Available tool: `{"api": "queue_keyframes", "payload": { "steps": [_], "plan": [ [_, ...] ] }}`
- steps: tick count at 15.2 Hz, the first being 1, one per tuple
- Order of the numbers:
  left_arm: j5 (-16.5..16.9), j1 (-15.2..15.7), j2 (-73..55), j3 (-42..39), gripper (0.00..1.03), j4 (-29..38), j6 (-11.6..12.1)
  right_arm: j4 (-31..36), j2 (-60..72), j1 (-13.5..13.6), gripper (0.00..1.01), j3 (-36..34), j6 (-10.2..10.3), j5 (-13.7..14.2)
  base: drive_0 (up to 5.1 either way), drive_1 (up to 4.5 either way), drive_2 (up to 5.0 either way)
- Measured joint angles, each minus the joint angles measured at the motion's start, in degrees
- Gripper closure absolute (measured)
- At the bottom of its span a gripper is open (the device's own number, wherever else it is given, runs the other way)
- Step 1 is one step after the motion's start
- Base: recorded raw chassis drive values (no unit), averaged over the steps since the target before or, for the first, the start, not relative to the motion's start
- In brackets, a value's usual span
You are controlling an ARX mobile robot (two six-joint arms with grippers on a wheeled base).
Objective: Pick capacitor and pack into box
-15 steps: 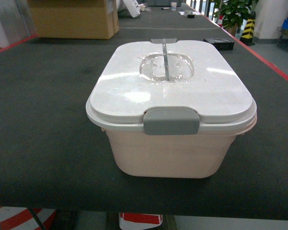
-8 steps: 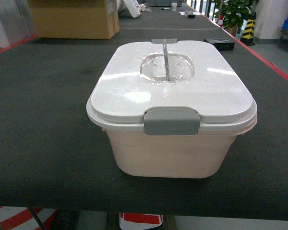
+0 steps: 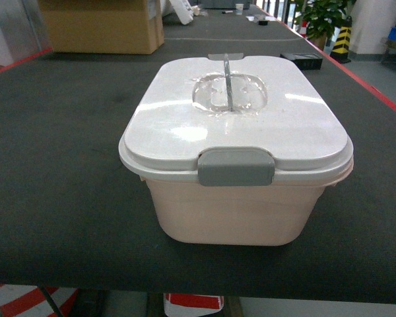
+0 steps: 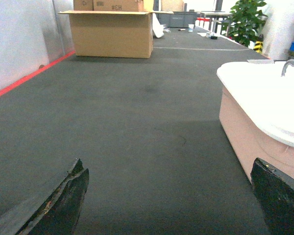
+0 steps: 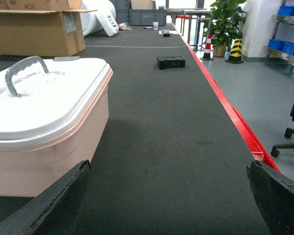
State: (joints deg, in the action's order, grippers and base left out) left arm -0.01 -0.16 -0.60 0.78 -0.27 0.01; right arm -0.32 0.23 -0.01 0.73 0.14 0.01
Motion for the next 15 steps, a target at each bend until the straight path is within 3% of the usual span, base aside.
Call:
{"api": "queue_keyframes", "payload": {
  "steps": [15],
  "plan": [
    [0.0, 0.0, 0.0, 0.0, 0.05, 0.0, 0.0, 0.0, 0.0, 0.0, 0.03, 0.0, 0.0, 0.0, 0.0, 0.0, 0.0]
  ]
}}
